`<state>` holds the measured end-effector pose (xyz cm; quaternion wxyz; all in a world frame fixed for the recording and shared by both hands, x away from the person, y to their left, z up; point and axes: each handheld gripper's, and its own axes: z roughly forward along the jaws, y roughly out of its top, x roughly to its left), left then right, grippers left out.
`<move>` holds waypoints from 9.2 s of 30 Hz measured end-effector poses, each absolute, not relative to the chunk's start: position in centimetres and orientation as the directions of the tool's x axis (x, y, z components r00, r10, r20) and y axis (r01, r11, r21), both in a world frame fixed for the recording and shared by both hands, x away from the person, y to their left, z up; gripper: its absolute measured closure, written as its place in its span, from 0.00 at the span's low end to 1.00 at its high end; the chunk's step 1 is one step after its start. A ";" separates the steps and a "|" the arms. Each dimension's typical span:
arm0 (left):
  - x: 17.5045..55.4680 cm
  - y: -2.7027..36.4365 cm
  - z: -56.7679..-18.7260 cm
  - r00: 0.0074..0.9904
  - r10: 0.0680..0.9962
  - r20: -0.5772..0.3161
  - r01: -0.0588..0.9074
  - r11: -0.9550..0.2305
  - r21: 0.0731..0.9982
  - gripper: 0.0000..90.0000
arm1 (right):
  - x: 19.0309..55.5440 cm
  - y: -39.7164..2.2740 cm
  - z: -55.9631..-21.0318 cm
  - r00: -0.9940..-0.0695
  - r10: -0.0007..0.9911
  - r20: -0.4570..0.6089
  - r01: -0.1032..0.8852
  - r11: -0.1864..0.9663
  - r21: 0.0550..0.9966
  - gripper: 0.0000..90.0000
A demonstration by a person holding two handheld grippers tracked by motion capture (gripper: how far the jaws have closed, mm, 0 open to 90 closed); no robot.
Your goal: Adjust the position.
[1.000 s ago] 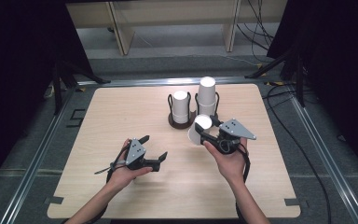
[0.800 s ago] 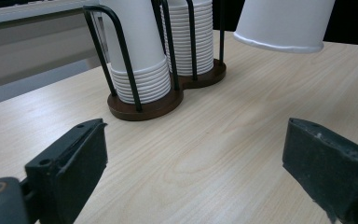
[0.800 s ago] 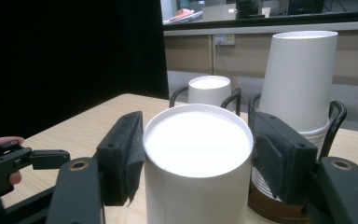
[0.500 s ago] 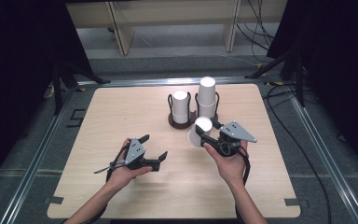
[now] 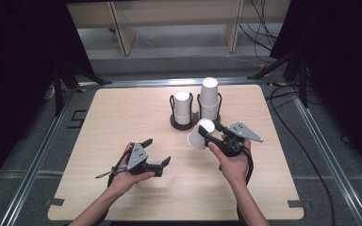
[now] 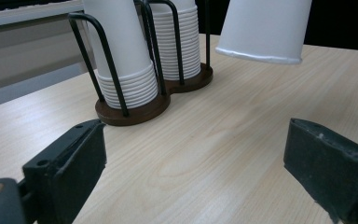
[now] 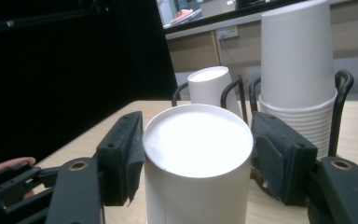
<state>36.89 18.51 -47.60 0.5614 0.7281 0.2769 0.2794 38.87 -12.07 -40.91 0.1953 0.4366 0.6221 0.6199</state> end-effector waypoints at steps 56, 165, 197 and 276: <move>41.7 9.9 -47.2 0.876 0.463 0.130 -0.033 -0.213 0.977 0.07 | 41.4 -16.1 -44.1 -0.296 0.564 0.771 0.577 -0.538 0.615 0.41; 43.7 12.8 -46.0 0.893 0.434 0.121 0.046 -0.354 0.934 0.42 | 40.2 -17.8 -44.5 -0.539 0.750 0.383 0.382 -0.188 0.905 0.33; 43.7 15.5 -43.7 0.926 0.337 0.172 0.018 -0.494 0.869 0.42 | 39.3 -17.2 -46.9 -0.637 0.736 0.228 0.438 0.102 0.893 0.29; 43.6 15.3 -41.6 0.970 0.000 0.241 -0.150 -0.783 0.603 0.41 | 40.0 -16.0 -46.5 -0.810 0.571 0.133 0.388 0.353 0.851 0.29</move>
